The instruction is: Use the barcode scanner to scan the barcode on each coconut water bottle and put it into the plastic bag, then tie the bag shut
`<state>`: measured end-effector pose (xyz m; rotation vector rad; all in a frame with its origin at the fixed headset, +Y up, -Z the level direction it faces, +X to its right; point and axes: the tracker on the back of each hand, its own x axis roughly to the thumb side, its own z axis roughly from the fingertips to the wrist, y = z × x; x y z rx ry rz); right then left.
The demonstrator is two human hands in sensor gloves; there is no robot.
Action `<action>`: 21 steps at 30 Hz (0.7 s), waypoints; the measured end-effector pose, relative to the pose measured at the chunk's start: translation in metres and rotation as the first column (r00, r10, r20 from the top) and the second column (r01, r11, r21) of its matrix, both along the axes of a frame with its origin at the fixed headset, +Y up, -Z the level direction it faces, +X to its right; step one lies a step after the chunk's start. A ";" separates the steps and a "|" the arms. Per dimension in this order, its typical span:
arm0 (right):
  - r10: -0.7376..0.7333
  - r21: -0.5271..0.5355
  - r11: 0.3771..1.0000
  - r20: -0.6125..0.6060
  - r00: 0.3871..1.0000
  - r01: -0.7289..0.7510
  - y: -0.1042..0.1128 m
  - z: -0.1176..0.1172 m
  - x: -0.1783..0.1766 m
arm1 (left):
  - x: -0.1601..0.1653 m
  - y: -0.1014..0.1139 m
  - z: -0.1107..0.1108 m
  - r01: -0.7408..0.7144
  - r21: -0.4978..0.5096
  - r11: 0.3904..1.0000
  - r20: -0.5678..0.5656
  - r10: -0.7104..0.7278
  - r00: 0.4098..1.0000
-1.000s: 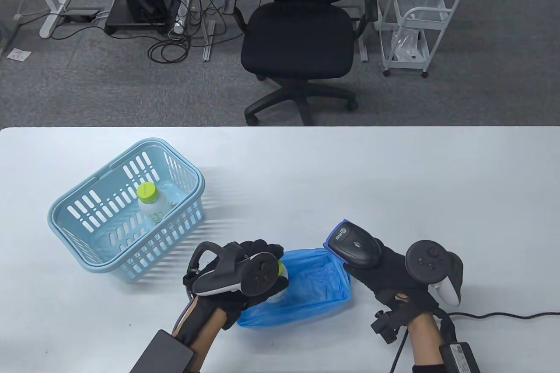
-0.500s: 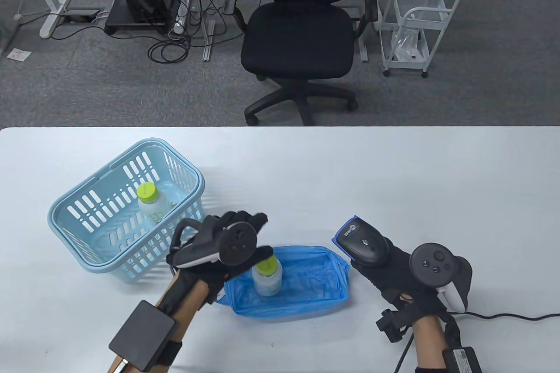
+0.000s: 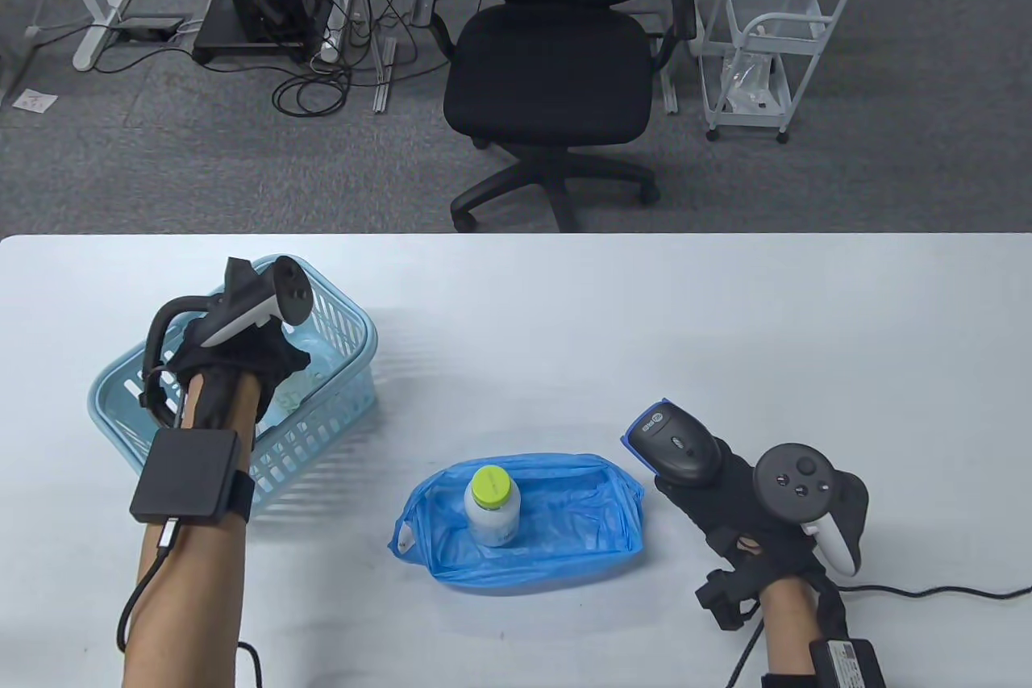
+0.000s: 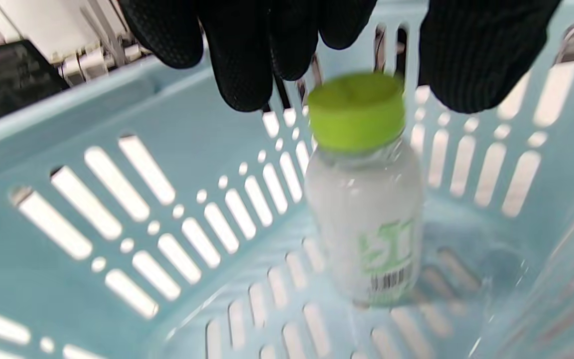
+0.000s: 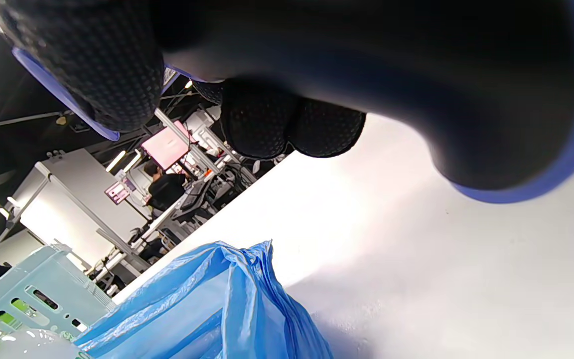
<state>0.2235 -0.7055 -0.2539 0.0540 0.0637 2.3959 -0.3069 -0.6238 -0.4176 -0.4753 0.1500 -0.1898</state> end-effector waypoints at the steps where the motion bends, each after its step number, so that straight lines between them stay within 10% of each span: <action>1: 0.002 -0.002 1.000 0.000 1.000 -0.002 0.000 0.000 0.000 | -0.002 -0.003 -0.002 -0.013 -0.021 1.000 -0.014 0.013 1.000; 12: 0.002 -0.008 1.000 -0.018 1.000 -0.002 -0.002 -0.001 -0.002 | 0.002 -0.013 -0.006 0.051 -0.004 0.999 0.081 -0.050 0.995; 21: -0.054 0.083 0.995 -0.089 0.995 0.062 0.008 0.003 -0.006 | 0.014 0.071 0.050 -0.009 0.402 0.916 0.134 -0.049 0.990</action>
